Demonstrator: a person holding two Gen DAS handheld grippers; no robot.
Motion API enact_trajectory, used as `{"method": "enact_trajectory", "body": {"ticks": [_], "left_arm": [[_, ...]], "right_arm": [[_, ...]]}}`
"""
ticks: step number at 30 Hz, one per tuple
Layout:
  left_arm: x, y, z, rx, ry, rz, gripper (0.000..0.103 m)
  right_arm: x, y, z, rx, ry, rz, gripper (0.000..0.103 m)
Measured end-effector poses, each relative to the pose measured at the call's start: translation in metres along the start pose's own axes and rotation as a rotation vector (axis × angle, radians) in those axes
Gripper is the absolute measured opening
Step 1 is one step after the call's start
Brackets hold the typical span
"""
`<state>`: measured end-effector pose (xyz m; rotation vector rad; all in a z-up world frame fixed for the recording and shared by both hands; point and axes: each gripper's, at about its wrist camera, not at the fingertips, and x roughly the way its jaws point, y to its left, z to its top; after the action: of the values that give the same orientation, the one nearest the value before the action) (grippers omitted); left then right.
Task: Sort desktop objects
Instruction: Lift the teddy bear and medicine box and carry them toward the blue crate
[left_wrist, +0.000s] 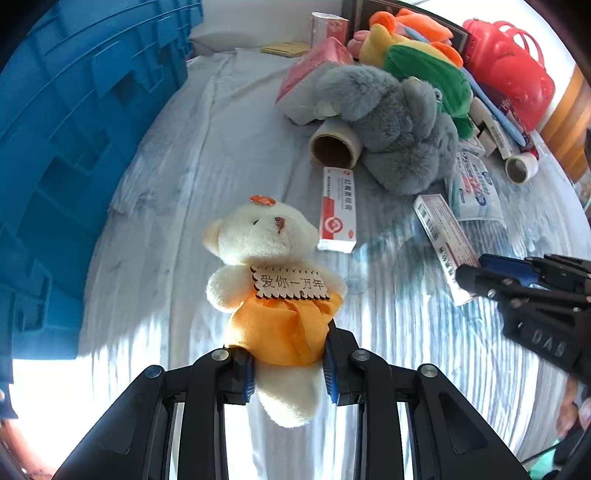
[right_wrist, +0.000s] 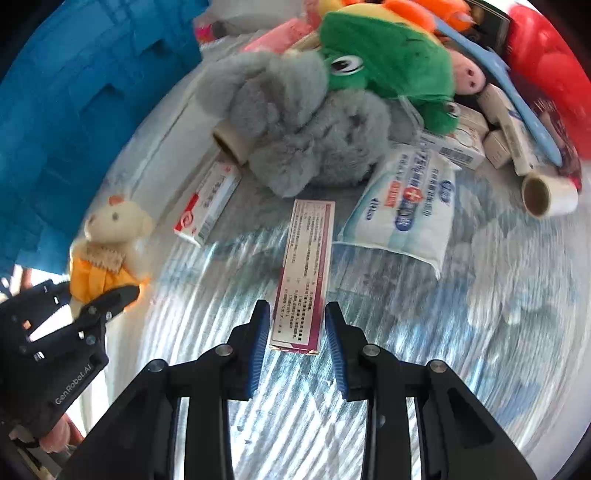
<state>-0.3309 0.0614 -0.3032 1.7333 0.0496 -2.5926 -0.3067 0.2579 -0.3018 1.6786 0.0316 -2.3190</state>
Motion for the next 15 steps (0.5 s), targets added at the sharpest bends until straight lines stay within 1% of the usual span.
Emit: {"method": "enact_trajectory", "body": {"ticks": [1, 2, 3, 4, 5, 6, 7, 9, 11, 12, 13, 14, 15], "left_arm": [[0.002, 0.005, 0.0, -0.012, 0.004, 0.002, 0.034], [0.002, 0.002, -0.01, -0.019, 0.009, 0.005, 0.037], [0.001, -0.001, -0.019, -0.019, 0.019, 0.005, 0.042], [0.006, -0.003, -0.02, -0.018, 0.031, 0.009, 0.045], [0.013, -0.004, -0.023, -0.018, 0.042, 0.017, 0.047], [0.017, -0.005, -0.026, -0.025, 0.051, 0.021, 0.047], [0.022, -0.004, -0.026, -0.037, 0.059, 0.022, 0.047], [0.028, -0.001, -0.023, -0.064, 0.065, 0.016, 0.049], [0.035, 0.003, -0.019, -0.099, 0.069, 0.017, 0.057], [0.038, 0.002, -0.018, -0.111, 0.069, 0.028, 0.056], [0.04, 0.001, -0.018, -0.12, 0.064, 0.043, 0.051], [0.04, -0.001, -0.019, -0.118, 0.058, 0.048, 0.042], [0.039, -0.004, -0.02, -0.107, 0.055, 0.044, 0.032]], "right_arm": [[-0.002, -0.001, 0.001, 0.007, -0.007, -0.003, 0.031], [-0.002, -0.002, 0.003, 0.013, -0.013, -0.006, 0.032], [-0.002, -0.002, 0.006, 0.017, -0.011, -0.006, 0.039], [0.0, -0.002, 0.008, 0.018, -0.007, -0.004, 0.053], [0.002, 0.0, 0.01, 0.017, -0.007, -0.007, 0.061], [0.003, 0.0, 0.013, 0.016, -0.009, -0.013, 0.073], [0.004, 0.001, 0.017, 0.014, -0.011, -0.019, 0.075], [0.015, 0.0, 0.022, 0.014, -0.015, -0.025, 0.075], [0.033, 0.012, 0.027, 0.003, -0.008, -0.031, 0.075], [0.04, 0.018, 0.028, -0.006, -0.004, -0.036, 0.074], [0.043, 0.019, 0.027, -0.017, -0.002, -0.043, 0.062], [0.046, 0.02, 0.026, -0.027, 0.001, -0.05, 0.056], [0.049, 0.022, 0.025, -0.038, 0.003, -0.057, 0.043]]}}
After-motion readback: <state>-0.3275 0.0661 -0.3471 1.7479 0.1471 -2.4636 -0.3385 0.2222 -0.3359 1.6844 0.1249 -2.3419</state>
